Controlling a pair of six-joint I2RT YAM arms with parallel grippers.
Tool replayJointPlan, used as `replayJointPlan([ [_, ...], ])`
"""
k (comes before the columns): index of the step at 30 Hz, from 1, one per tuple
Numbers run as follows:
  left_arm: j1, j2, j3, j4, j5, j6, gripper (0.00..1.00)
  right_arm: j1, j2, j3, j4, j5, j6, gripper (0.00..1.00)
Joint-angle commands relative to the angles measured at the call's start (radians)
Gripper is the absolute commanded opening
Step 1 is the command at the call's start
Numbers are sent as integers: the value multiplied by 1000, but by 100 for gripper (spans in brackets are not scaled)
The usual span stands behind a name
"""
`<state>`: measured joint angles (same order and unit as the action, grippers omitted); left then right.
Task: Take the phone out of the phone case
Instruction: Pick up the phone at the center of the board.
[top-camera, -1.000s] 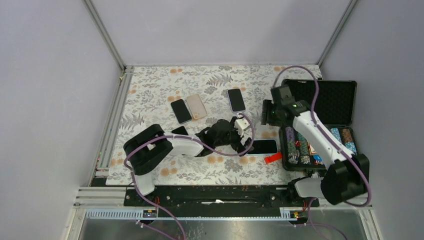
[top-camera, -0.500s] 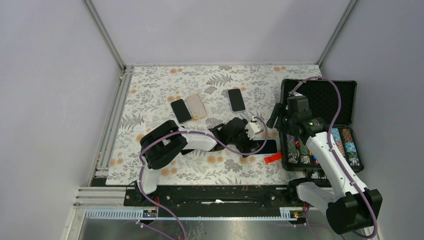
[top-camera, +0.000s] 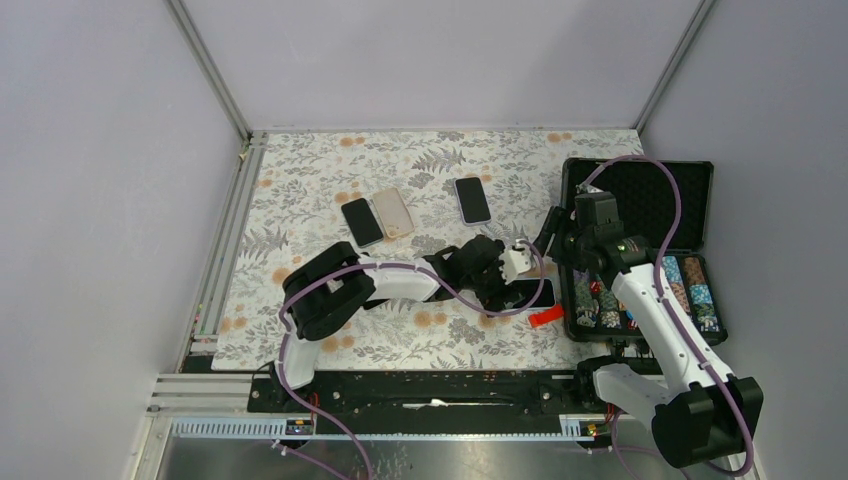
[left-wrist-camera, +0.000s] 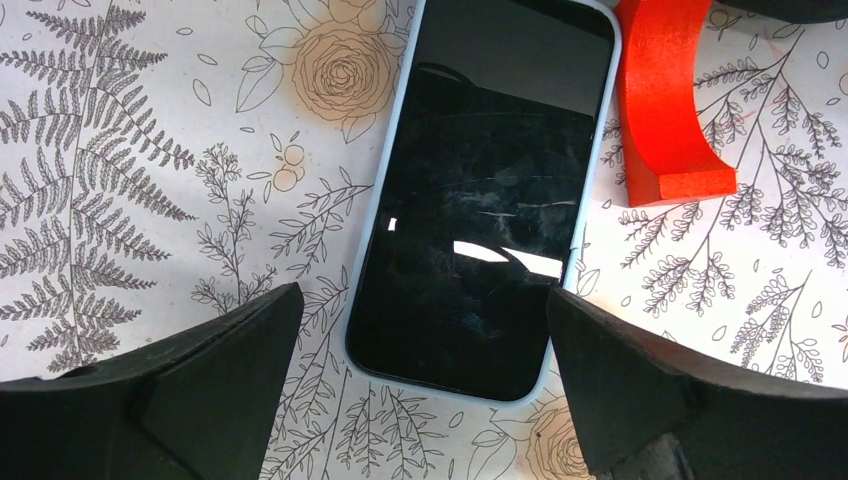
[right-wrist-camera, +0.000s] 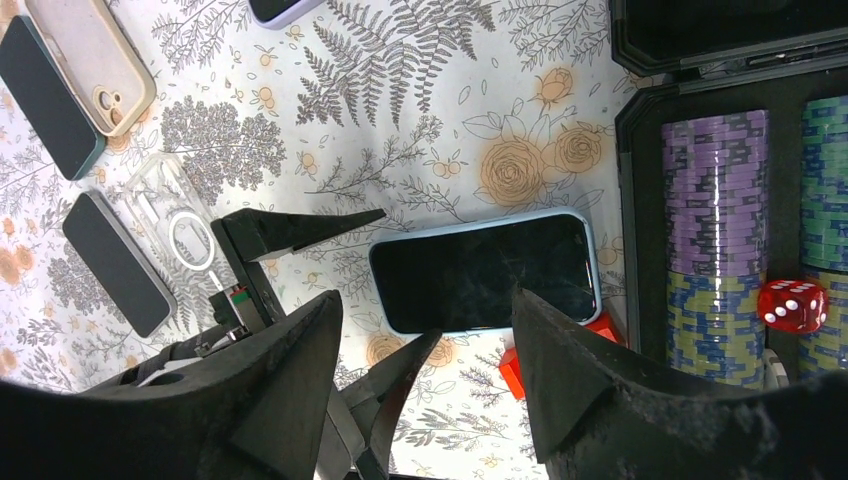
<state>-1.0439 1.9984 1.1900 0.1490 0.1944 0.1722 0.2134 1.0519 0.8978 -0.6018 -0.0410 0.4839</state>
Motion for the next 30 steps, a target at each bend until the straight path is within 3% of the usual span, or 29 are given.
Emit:
replayJointPlan([
  [1,-22,44,26,-120,45,66,99,-2,2,-7,23,-22,13,70],
  [8,-21,108,130,-303,135,113,99,-1,-22,-13,20,-15,6,70],
  [22,17,98,167,-456,358,175,99,-6,-33,-19,19,-7,0,71],
  [26,31,74,149,-459,399,185,99,-8,-27,-19,21,-8,4,71],
  [30,33,87,142,-410,343,147,99,-7,-26,-20,22,-4,0,71],
])
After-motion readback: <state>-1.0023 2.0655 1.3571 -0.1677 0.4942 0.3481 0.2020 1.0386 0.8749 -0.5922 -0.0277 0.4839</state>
